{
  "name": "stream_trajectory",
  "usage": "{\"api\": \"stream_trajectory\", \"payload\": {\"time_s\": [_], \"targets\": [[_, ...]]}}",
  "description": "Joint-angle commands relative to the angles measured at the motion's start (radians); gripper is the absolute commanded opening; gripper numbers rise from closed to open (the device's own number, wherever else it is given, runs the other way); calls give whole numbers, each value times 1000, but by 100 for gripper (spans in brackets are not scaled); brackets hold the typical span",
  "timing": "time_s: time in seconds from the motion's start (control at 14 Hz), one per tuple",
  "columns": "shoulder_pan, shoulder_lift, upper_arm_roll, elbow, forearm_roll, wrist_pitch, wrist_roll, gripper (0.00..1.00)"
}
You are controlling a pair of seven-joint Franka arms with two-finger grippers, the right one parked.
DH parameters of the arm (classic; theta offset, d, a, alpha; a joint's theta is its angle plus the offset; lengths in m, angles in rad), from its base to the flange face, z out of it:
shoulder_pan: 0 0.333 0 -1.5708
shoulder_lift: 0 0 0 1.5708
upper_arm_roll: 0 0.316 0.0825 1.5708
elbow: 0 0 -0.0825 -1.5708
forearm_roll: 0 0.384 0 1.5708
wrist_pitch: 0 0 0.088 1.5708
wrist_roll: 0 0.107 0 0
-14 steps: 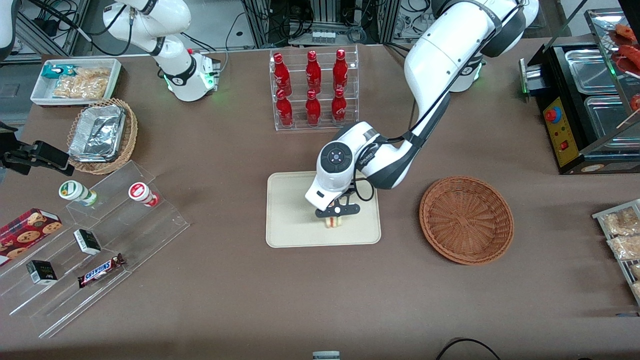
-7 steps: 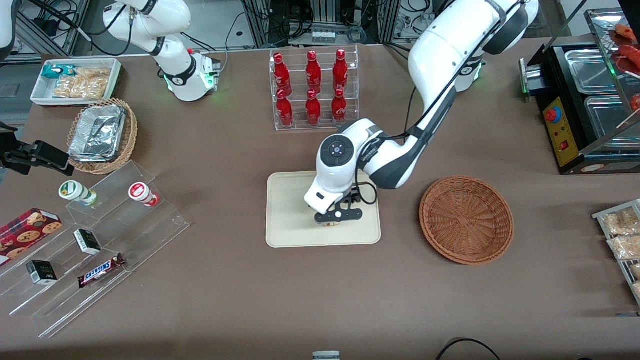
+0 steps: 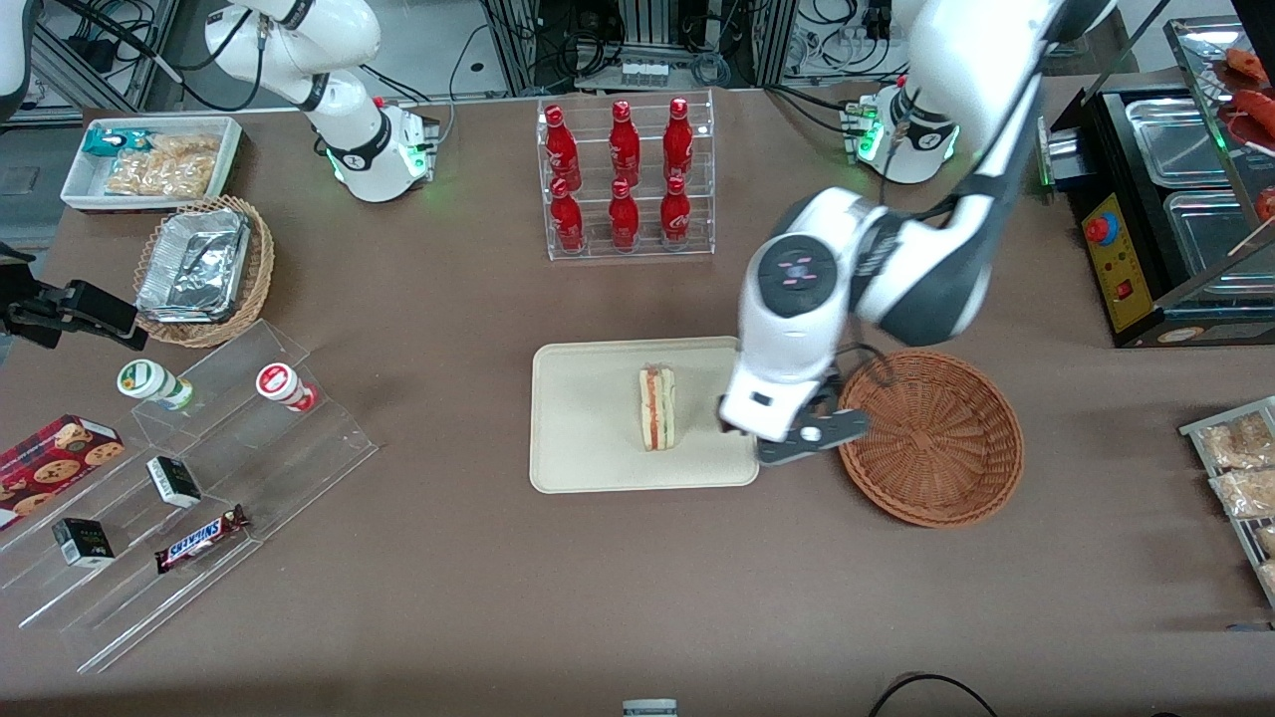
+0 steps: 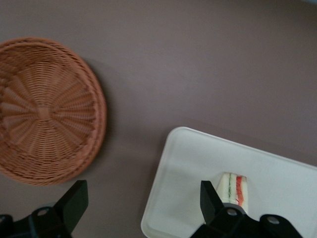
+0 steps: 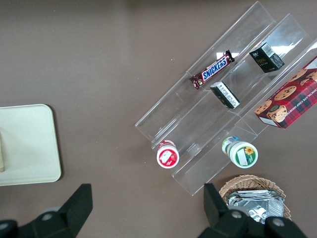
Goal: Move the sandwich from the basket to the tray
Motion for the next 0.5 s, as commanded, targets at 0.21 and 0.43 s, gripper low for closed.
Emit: {"api": "stream_trajectory", "payload": {"time_s": [0.21, 0.43], "targets": [[256, -227, -5, -106, -146, -240, 416, 100], [348, -305, -3, -106, -156, -377, 550, 100]]}}
